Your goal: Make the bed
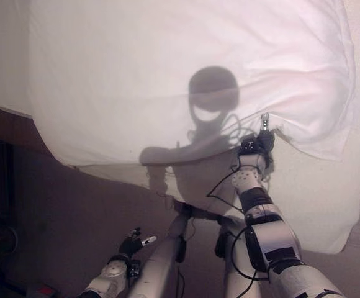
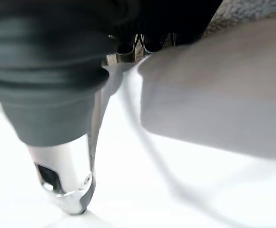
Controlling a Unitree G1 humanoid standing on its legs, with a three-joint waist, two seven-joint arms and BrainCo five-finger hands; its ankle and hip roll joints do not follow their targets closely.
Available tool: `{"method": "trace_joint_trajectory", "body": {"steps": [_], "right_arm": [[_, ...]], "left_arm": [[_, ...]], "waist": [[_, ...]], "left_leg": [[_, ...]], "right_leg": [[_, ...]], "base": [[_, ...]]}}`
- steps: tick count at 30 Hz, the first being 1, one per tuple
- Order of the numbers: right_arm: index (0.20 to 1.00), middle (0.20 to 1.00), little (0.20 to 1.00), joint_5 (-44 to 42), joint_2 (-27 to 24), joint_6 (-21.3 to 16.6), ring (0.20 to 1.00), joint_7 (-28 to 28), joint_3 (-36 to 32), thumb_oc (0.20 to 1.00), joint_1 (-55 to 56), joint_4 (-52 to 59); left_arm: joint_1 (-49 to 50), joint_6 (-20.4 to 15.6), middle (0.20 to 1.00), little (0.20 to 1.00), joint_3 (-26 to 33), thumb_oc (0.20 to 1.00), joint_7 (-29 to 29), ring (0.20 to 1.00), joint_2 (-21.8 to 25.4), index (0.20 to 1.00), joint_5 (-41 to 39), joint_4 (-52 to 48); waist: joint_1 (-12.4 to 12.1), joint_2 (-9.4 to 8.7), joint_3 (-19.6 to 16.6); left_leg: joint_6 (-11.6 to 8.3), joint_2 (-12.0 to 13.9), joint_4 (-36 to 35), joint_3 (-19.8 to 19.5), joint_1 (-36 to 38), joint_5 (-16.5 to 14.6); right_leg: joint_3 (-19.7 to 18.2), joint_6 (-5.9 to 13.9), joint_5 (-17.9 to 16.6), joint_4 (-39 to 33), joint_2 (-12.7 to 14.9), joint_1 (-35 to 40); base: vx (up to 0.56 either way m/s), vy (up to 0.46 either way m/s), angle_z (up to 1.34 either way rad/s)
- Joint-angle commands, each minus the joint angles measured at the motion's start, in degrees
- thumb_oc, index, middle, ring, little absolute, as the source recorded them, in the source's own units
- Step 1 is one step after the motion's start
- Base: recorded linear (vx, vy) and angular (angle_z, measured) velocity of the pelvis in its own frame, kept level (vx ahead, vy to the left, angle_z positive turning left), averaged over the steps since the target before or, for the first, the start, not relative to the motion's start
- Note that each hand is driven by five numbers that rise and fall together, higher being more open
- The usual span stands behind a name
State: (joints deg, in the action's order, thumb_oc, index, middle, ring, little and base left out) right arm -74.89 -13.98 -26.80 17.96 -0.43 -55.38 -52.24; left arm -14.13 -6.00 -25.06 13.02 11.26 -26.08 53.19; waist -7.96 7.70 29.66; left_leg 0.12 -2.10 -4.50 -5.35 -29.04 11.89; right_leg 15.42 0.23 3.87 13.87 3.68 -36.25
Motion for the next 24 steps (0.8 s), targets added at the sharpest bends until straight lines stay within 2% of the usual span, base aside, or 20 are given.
{"method": "trace_joint_trajectory", "body": {"steps": [1,2,3,5,10,14,20,24], "right_arm": [[0.893,0.893,0.893,8.2,-8.0,-0.3,0.893,3.6,1.2,0.893,-7.0,-2.3],[0.743,0.743,0.743,8.0,-7.9,1.0,0.743,3.9,1.3,0.743,-7.5,-2.6],[0.2,0.2,0.2,10.0,-9.6,2.5,0.2,4.8,2.3,0.2,-8.7,-5.6],[0.2,0.2,0.2,10.4,-11.1,4.2,0.2,5.1,2.9,0.2,-11.1,-7.6],[0.2,0.2,0.2,11.3,-11.8,4.8,0.2,5.8,3.8,0.2,-13.2,-8.4],[0.2,0.2,0.2,11.8,-12.0,4.7,0.2,6.0,4.5,0.2,-13.6,-7.0],[0.2,0.2,0.2,13.3,-10.5,3.7,0.2,6.0,5.3,0.2,-11.0,0.6],[0.2,0.2,0.2,13.9,-9.2,3.3,0.2,6.0,5.8,0.2,-9.4,5.4]], "left_arm": [[0.0,-0.5,1.0,1.0,-2.3,1.0,1.0,1.0,0.0,1.0,-1.5,0.7],[0.2,-0.5,1.0,1.0,-2.5,1.0,1.1,1.0,0.0,1.0,-1.6,0.4],[0.1,-0.5,1.0,1.0,-2.6,1.0,1.1,1.0,0.2,1.0,-1.7,0.0],[0.8,-0.8,1.0,1.0,-3.3,1.0,1.0,1.0,0.8,1.0,-2.2,-1.9],[1.4,-1.4,1.0,1.0,-4.4,1.0,0.3,1.0,1.3,1.0,-4.3,-6.2],[2.0,-1.9,1.0,1.0,-6.2,1.0,-2.4,1.0,2.1,1.0,-8.2,-13.2],[3.1,-1.2,1.0,1.0,-9.6,1.0,-7.8,1.0,4.2,1.0,-16.6,-27.2],[1.1,0.4,1.0,1.0,-13.3,1.0,-10.3,1.0,5.4,1.0,-23.5,-35.4]], "waist": [[0.0,-0.8,0.1],[0.0,-0.81,0.1],[-0.1,-0.85,0.1],[-0.5,-0.73,0.1],[-0.8,-0.47,0.1],[-0.7,-0.28,0.1],[0.3,-0.27,0.1],[1.7,-0.92,0.1]], "left_leg": [[-1.28,-1.4,3.4,1.5,2.8,-6.7],[-1.28,-1.3,3.4,1.5,2.8,-6.7],[-1.3,-1.2,3.2,1.5,2.9,-6.6],[-1.28,-1.3,2.9,1.1,3.2,-6.4],[-1.25,-1.4,2.8,1.0,3.4,-6.4],[-1.12,-1.5,3.1,1.0,3.6,-6.6],[-1.11,-1.8,3.4,1.5,4.4,-7.0],[-1.05,-2.2,3.8,2.1,5.3,-7.5]], "right_leg": [[-3.8,6.35,-3.9,-3.3,4.5,7.4],[-3.8,6.34,-3.9,-3.3,4.5,7.4],[-3.8,6.31,-3.9,-3.2,4.5,7.3],[-3.5,6.32,-4.0,-3.5,4.4,7.7],[-3.4,6.39,-4.2,-4.2,4.4,8.2],[-3.4,6.51,-4.4,-4.4,4.5,8.6],[-3.8,6.68,-4.7,-4.9,4.6,9.6],[-4.7,6.8,-5.2,-5.3,4.5,10.5]], "base": [[0.0,0.0,0.0],[0.0,0.0,0.0],[0.0,-0.014,0.04],[-0.01,-0.03,0.03],[0.0,-0.005,0.02],[0.0,0.0,0.0],[0.0,0.0,0.0],[-0.03,0.042,-0.04]]}}
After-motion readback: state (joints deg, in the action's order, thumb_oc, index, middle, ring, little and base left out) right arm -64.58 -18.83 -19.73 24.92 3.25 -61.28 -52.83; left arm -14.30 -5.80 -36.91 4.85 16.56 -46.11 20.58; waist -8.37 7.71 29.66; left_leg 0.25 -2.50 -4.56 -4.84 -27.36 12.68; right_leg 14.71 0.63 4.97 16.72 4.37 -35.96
